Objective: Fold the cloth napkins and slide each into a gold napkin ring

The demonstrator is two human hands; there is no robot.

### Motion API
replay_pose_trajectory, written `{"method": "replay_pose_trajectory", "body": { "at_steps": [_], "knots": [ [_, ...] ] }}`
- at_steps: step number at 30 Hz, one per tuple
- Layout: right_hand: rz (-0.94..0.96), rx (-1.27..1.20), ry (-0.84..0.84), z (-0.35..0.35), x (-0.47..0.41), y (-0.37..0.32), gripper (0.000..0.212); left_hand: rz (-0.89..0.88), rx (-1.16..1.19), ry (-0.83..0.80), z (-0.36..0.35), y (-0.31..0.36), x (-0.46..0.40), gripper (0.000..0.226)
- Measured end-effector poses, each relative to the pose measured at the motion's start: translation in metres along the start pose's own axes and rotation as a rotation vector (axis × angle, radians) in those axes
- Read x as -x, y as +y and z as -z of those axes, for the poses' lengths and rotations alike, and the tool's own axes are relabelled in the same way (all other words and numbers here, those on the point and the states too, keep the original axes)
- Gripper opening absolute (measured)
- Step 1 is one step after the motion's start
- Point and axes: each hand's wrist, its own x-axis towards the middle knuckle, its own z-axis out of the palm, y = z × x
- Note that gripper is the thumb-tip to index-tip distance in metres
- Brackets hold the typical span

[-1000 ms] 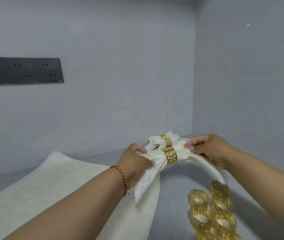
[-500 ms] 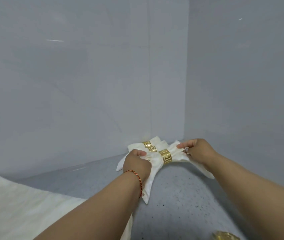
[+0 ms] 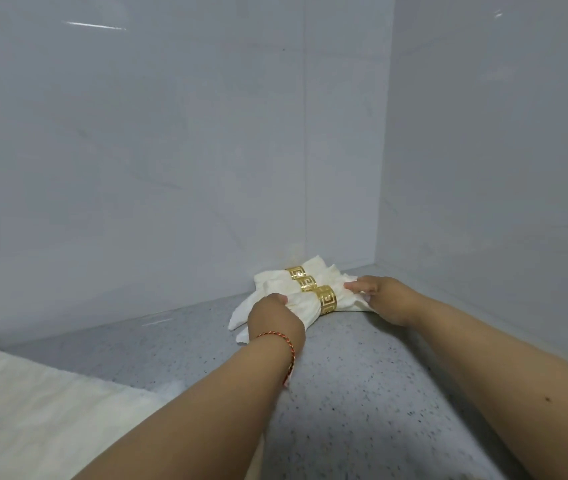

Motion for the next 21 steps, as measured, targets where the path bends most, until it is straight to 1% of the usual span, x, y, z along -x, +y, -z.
{"method": "replay_pose_trajectory", "body": {
  "at_steps": [1,3,5,6,7,9,12,16,19,21],
  "knots": [
    [-0.021,0.064,0.008,0.004,0.002,-0.001,0.052,-0.038,-0.057,-0.009,0.003,0.002,0.003,0.045],
    [-0.05,0.154,0.049,0.015,0.013,-0.01,0.058,-0.073,-0.072,0.017,0.01,0.002,0.006,0.048],
    [-0.015,0.176,0.126,0.027,0.028,-0.02,0.055,-0.075,-0.051,-0.008,0.024,0.007,0.015,0.052],
    [0.005,0.171,0.154,0.032,0.035,-0.025,0.053,-0.076,-0.019,-0.026,0.033,0.008,0.021,0.053],
    [0.026,0.163,0.168,0.037,0.042,-0.03,0.051,-0.09,0.016,-0.012,0.04,0.008,0.024,0.054],
    [0.075,0.116,0.172,0.044,0.056,-0.044,0.05,-0.089,0.066,-0.014,0.06,0.006,0.039,0.05],
    [0.159,-0.026,0.182,0.045,0.083,-0.076,0.044,-0.084,0.085,0.004,0.095,-0.003,0.068,0.044],
    [0.224,-0.182,0.131,0.027,0.129,-0.141,0.034,-0.062,0.097,0.062,0.159,-0.031,0.119,0.034],
    [0.284,-0.186,0.061,0.005,0.166,-0.193,0.03,-0.067,0.098,0.084,0.206,-0.06,0.158,0.031],
    [0.359,-0.127,-0.015,-0.017,0.195,-0.231,0.032,-0.074,0.069,0.099,0.239,-0.084,0.189,0.029]
  ]
}}
